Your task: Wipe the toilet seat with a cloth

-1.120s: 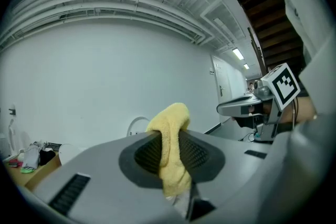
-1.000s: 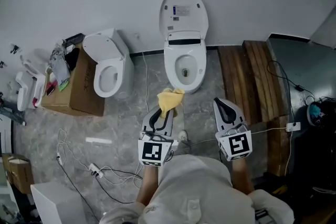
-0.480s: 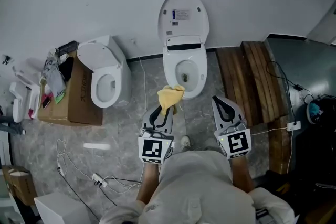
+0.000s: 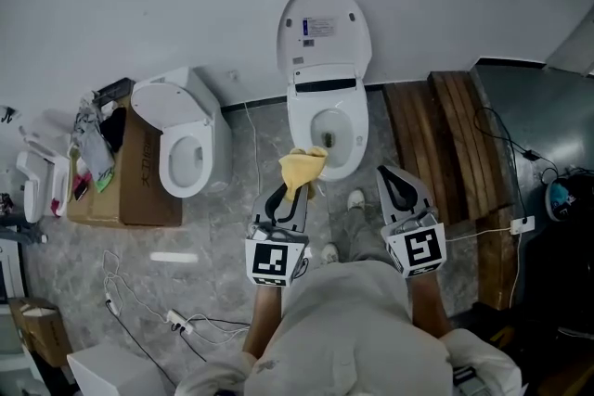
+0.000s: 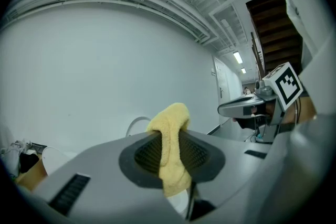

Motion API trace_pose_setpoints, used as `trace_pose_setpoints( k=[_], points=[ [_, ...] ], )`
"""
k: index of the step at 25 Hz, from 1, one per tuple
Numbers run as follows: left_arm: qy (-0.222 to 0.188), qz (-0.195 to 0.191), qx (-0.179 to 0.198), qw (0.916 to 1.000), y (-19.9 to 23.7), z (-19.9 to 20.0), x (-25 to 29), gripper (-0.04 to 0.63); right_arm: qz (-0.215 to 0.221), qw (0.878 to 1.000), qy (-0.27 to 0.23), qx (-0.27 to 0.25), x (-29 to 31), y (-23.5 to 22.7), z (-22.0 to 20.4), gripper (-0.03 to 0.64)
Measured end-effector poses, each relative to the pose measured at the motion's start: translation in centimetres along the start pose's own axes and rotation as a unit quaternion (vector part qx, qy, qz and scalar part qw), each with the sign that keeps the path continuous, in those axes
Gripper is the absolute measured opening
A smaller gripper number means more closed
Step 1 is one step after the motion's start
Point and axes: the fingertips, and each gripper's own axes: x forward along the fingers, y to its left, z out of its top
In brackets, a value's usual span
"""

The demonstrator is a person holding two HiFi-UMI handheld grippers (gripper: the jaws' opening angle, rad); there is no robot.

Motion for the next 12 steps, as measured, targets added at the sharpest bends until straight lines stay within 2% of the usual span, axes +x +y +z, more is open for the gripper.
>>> trace_pose_setpoints(
  k=[12],
  points=[
    [0.014, 0.034, 0.005, 0.9993, 4.3, 0.9, 11.4, 0.081, 0.041, 0.999, -0.008, 0.009, 10.9, -7.8, -0.5, 0.008]
  ],
)
